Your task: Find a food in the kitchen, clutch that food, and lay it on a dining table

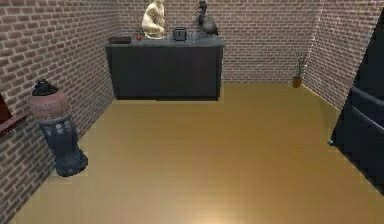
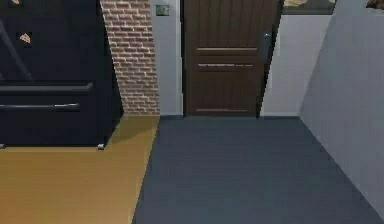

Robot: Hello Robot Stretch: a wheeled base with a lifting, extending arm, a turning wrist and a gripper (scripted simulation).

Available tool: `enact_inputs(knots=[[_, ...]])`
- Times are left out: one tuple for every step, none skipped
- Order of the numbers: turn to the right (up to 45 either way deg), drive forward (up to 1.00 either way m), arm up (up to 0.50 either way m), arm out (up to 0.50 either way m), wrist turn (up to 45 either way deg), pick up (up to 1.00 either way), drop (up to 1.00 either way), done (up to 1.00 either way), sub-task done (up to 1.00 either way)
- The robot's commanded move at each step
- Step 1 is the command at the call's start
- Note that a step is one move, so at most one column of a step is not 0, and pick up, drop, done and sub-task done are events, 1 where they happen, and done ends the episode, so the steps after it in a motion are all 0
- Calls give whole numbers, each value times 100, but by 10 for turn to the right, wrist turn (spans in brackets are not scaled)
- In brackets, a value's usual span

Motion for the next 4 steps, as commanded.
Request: enact_inputs(knots=[[-60, 0, 0, 0, 0, 0, 0, 0, 0], [0, 100, 0, 0, 0, 0, 0, 0, 0], [0, 100, 0, 0, 0, 0, 0, 0, 0], [0, 55, 0, 0, 0, 0, 0, 0, 0]])
